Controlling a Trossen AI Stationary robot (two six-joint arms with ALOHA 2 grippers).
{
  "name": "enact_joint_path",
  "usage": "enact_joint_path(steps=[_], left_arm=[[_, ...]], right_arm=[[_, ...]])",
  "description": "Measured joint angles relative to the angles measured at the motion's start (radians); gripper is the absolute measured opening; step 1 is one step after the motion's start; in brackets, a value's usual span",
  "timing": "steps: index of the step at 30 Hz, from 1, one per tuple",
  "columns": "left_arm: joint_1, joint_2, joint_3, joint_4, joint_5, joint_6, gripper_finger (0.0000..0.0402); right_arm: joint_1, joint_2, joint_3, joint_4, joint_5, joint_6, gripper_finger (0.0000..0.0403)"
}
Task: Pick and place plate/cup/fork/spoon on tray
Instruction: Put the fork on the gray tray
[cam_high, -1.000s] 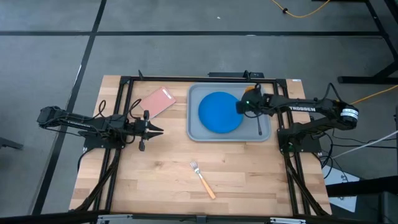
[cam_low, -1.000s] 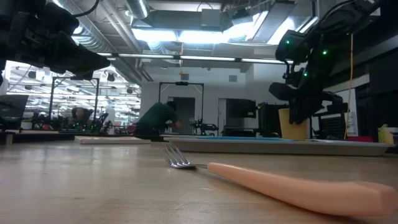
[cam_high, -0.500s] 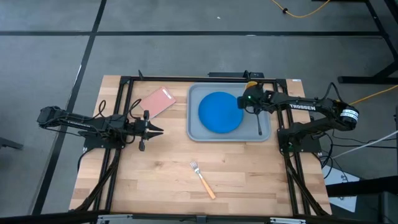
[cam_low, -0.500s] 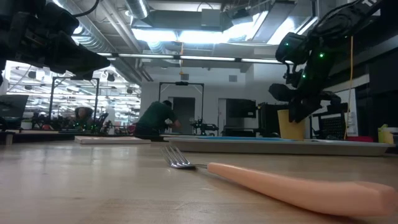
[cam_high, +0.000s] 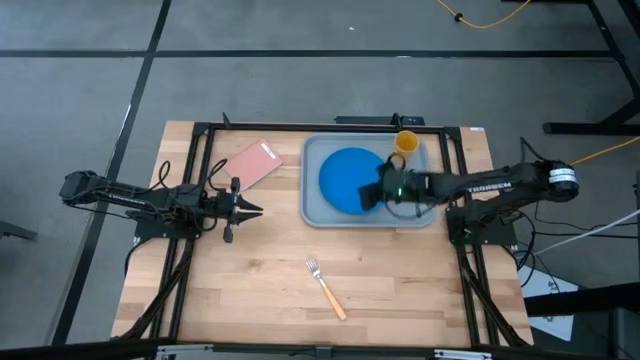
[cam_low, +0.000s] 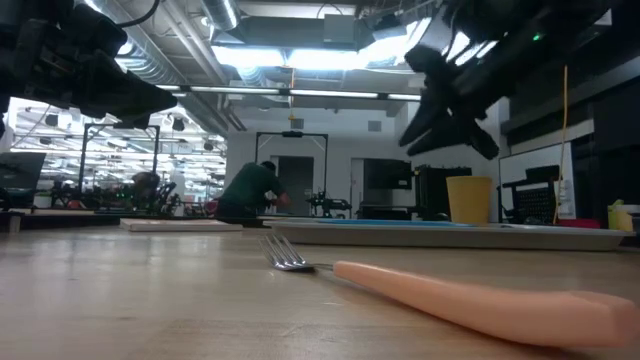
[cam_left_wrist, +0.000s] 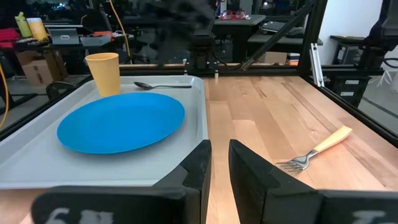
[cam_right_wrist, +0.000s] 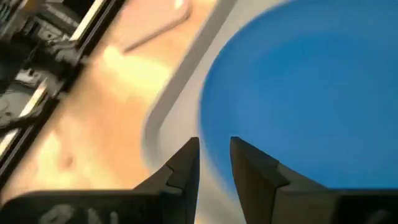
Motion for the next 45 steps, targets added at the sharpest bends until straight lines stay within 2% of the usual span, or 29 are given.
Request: enact_joint_path(steps=[3, 6, 9, 12, 16, 19, 24, 29, 34, 45], left_arm=[[0.0, 0.0, 0.0, 0.0, 0.0, 0.0, 0.0049], [0.0, 0.0, 0.0, 0.0, 0.0, 0.0, 0.0049], [0.0, 0.0, 0.0, 0.0, 0.0, 0.0, 0.0049], [0.0, 0.0, 0.0, 0.0, 0.0, 0.0, 0.0049], [0.0, 0.0, 0.0, 0.0, 0.0, 0.0, 0.0049], [0.0, 0.0, 0.0, 0.0, 0.0, 0.0, 0.0049], [0.0, 0.0, 0.0, 0.0, 0.0, 0.0, 0.0049], [0.0, 0.0, 0.0, 0.0, 0.0, 0.0, 0.0049], [0.0, 0.0, 0.0, 0.0, 0.0, 0.0, 0.0049], [0.0, 0.0, 0.0, 0.0, 0.0, 0.0, 0.0049]], right_arm=[[0.16, 0.046, 0.0, 0.042, 0.101, 0.103, 0.0094], [0.287, 0.103, 0.0, 0.157, 0.187, 0.164, 0.0094], [0.376, 0.176, 0.047, 0.257, 0.261, 0.149, 0.0094], [0.426, 0.265, 0.162, 0.253, 0.294, 0.089, 0.0094], [0.454, 0.416, 0.379, 0.112, 0.268, 0.001, 0.0094], [0.466, 0.535, 0.557, -0.1, 0.222, -0.008, 0.0094], [0.491, 0.725, 0.808, -0.448, 0.179, 0.128, 0.0094], [0.529, 0.856, 0.978, -0.597, 0.166, 0.172, 0.0094], [0.558, 0.919, 1.057, -0.64, 0.16, 0.171, 0.0094], [0.597, 0.925, 1.062, -0.689, 0.138, 0.281, 0.0094]])
